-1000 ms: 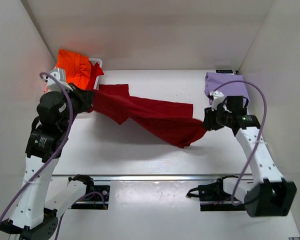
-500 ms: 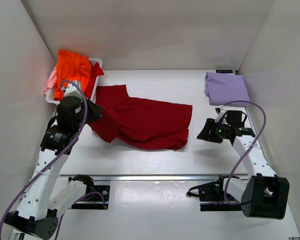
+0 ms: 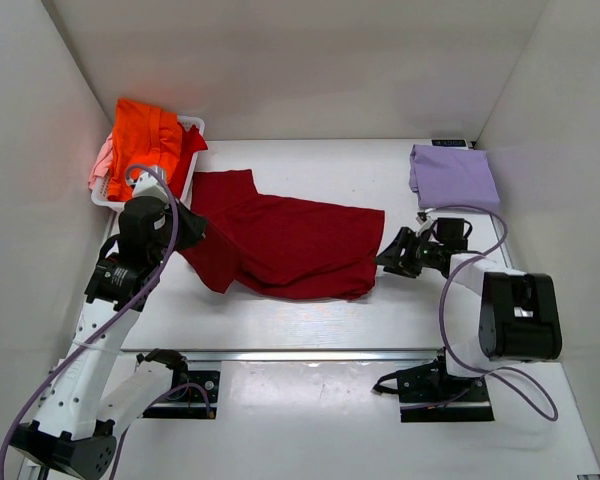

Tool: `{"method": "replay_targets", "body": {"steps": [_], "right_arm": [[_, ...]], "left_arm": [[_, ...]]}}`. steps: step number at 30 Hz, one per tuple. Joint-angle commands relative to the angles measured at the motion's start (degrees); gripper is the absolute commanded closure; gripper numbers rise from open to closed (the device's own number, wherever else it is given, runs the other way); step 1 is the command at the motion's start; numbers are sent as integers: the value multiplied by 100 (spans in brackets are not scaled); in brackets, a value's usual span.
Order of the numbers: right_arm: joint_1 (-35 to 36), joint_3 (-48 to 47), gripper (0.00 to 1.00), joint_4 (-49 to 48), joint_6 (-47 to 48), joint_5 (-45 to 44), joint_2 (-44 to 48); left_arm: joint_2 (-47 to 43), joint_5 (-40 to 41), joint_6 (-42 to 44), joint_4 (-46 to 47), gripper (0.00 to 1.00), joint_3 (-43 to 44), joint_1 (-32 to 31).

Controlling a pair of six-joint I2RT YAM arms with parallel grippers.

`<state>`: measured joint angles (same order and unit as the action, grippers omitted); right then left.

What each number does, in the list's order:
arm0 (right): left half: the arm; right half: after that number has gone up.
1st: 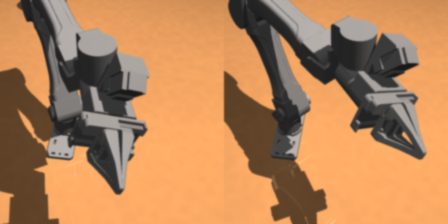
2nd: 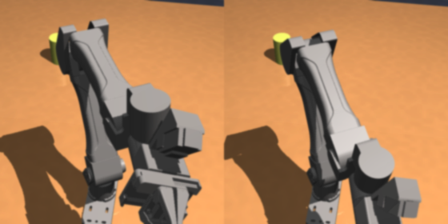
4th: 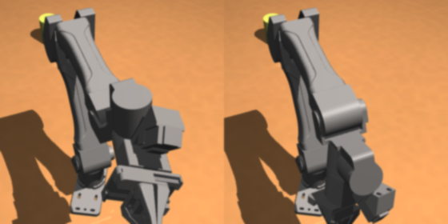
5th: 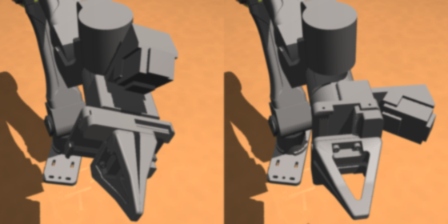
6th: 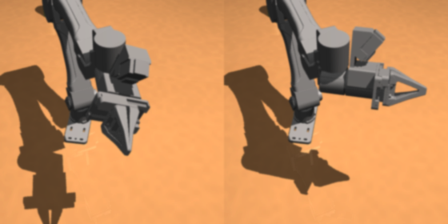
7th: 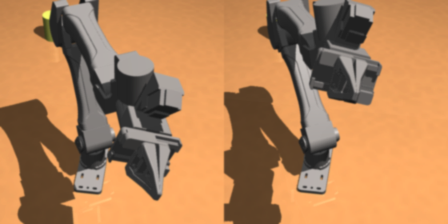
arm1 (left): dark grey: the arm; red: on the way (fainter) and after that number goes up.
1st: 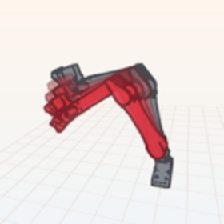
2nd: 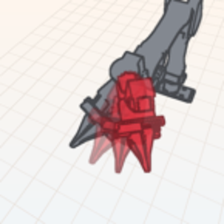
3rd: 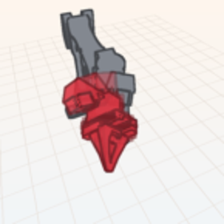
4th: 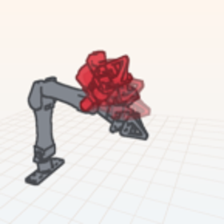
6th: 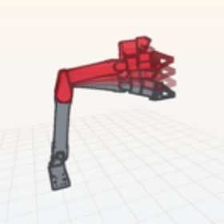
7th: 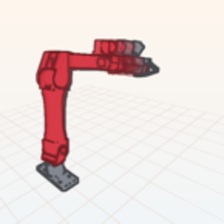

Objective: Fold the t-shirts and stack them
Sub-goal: Flatten out the tshirt

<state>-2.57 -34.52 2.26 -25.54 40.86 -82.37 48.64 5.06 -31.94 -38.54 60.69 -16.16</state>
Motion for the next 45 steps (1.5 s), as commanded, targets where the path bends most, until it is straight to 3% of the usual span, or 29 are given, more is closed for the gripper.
{"method": "replay_targets", "body": {"steps": [1,5,6,7,8,12,19,29,33,36,39,45], "right_arm": [[116,-335,51,-534,-83,282,-314],[230,-555,57,-472,-22,448,-648],[230,-608,69,-490,-21,501,-684],[326,-626,89,-472,-56,554,-667],[345,-643,100,-464,-65,554,-640],[327,-757,100,-297,136,274,-228],[-147,-1371,100,204,576,747,799],[-771,-4262,100,1794,1227,441,1934],[-422,-5081,100,2558,1675,-271,2339],[-262,-5301,100,2717,1719,-832,2865],[-43,-5862,100,2946,1754,-1342,3253],[222,-7102,100,3272,2017,-1915,2903]], "left_arm": [[-57,-49,-5,119,100,-4,26],[-39,3,30,102,100,31,26],[-22,-31,22,128,100,22,52],[-21,21,48,102,100,5,43],[-39,-13,4,119,100,-4,78],[-48,-110,-31,198,100,-144,52],[276,91,214,312,100,311,-19],[1788,539,760,84,100,3957,69],[1851,592,698,-56,100,5092,105],[1571,978,873,-162,100,5454,-105],[1132,1908,1014,-84,100,5629,-536],[699,3131,1576,488,100,5586,-1424]]}}
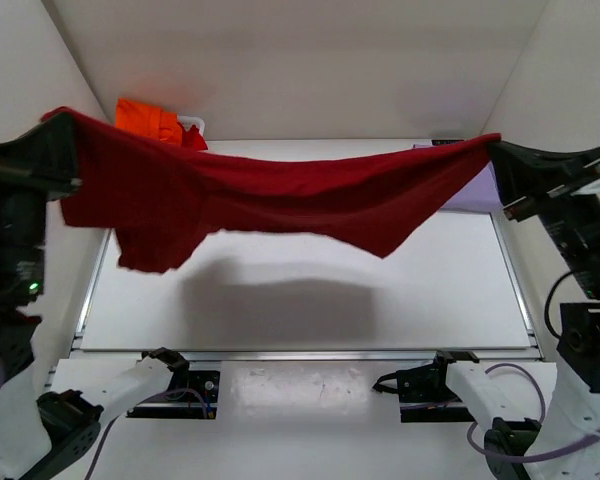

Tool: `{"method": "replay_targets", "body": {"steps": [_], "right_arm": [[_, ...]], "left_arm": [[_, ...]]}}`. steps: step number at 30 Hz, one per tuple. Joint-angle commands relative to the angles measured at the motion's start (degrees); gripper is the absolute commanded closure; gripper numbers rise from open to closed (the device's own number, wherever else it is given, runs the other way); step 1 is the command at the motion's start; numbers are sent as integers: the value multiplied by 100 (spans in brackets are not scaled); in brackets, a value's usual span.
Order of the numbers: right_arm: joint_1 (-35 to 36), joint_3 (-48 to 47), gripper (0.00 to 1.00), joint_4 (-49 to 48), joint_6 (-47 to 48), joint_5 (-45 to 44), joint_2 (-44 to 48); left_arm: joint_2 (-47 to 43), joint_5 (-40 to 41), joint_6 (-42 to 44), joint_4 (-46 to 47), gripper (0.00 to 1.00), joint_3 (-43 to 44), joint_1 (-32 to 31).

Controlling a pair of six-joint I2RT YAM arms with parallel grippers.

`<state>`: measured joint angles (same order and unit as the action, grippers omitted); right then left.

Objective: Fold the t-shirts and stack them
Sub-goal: Flatten out the tshirt

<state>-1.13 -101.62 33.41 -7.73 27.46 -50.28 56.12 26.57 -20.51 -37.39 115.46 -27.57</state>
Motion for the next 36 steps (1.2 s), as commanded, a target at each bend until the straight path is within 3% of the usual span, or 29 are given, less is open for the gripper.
{"method": "replay_targets", "body": {"steps": [1,3,6,12,16,19,22,25,26,29,31,36], "right_arm": [[191,-463,100,183,280,-593,-376],[209,-482,100,210,342,-541,-771],[-140,131,100,-236,184,-33,-1088],[-643,1539,100,-1423,-107,901,-1913],[-635,1304,100,-1574,33,945,-2977],[-556,505,100,-1425,122,770,-3847],[-476,-759,100,-1066,184,638,-4463],[-502,-2096,100,-627,210,514,-4815],[-598,-2559,100,-521,132,636,-4920],[-862,-2495,100,-660,-79,971,-4825],[-985,-1899,100,-792,-124,1103,-4614],[-1057,-258,99,-854,130,1210,-4114]], "left_arm": [[-22,1086,495,407,100,91,-449],[74,1166,557,495,100,-75,-556],[197,843,505,582,100,-636,-49],[811,-1229,-233,1242,100,-2404,1402],[1848,-2382,-585,1944,100,-2775,1947],[2911,-3235,-770,2087,100,-1960,2246],[4176,-3597,-647,1438,100,60,2440],[4688,-3799,-725,989,100,1860,2599],[4672,-3895,-813,1057,100,1971,2712],[4136,-4204,-1034,1461,100,1088,3038],[3707,-4335,-981,1585,100,436,2960],[2626,-4677,-1164,2356,100,-2398,2933]]}}
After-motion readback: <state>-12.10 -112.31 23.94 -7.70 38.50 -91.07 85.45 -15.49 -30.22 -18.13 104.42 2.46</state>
